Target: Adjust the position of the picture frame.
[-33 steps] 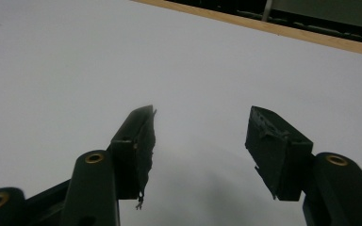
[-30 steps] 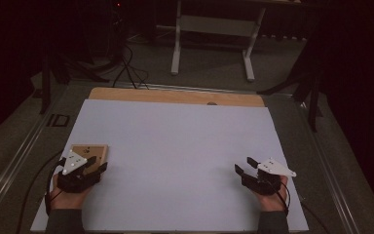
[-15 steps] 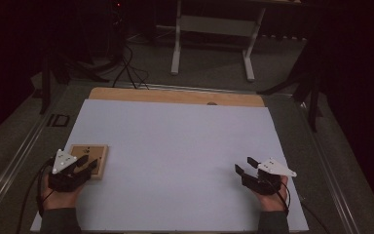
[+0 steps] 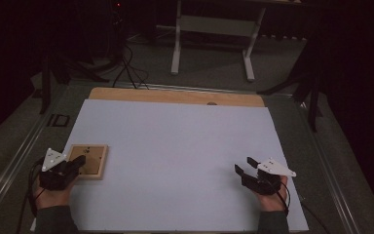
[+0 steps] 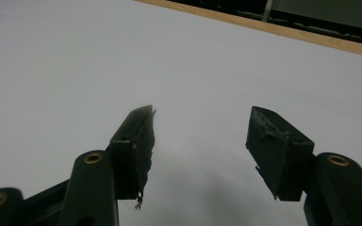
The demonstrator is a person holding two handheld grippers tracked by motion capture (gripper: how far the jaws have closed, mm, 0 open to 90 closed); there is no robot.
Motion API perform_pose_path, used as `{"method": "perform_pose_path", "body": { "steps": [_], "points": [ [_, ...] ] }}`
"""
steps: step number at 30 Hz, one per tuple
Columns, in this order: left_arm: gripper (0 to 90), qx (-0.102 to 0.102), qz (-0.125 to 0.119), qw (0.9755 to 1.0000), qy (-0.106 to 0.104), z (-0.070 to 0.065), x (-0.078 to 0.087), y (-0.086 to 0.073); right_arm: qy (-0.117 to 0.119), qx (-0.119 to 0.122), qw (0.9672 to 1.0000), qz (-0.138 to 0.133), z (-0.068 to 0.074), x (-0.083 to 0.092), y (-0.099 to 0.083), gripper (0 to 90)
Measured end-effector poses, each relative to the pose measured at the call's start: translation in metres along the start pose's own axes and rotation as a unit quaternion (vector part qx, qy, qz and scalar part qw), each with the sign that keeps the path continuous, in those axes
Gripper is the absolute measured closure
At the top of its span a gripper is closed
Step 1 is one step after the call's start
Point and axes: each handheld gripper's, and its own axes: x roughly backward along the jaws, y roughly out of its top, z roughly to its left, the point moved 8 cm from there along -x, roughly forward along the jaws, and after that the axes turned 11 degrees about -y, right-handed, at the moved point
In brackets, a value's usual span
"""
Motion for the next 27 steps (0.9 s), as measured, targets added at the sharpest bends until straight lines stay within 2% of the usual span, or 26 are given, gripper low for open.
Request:
{"method": "perform_pose_path", "body": {
  "steps": [7, 15, 27],
  "points": [
    [89.6, 0.007, -0.001, 0.9999, 0.012, 0.011, -0.001, 0.0, 0.001, 0.001, 1.0, 0.0, 0.001, 0.0, 0.0, 41.3],
    [89.6, 0.007, 0.015, 0.9992, 0.036, 0.021, -0.005, -0.004, 0.002, 0.002, 1.0, 0.0, 0.001, 0.0, 0.0, 41.4],
    [89.7, 0.022, 0.02, 0.9987, 0.042, 0.031, -0.008, -0.009, 0.003, 0.003, 1.0, -0.001, 0.001, -0.001, 0.0, 41.6]
  ]
}}
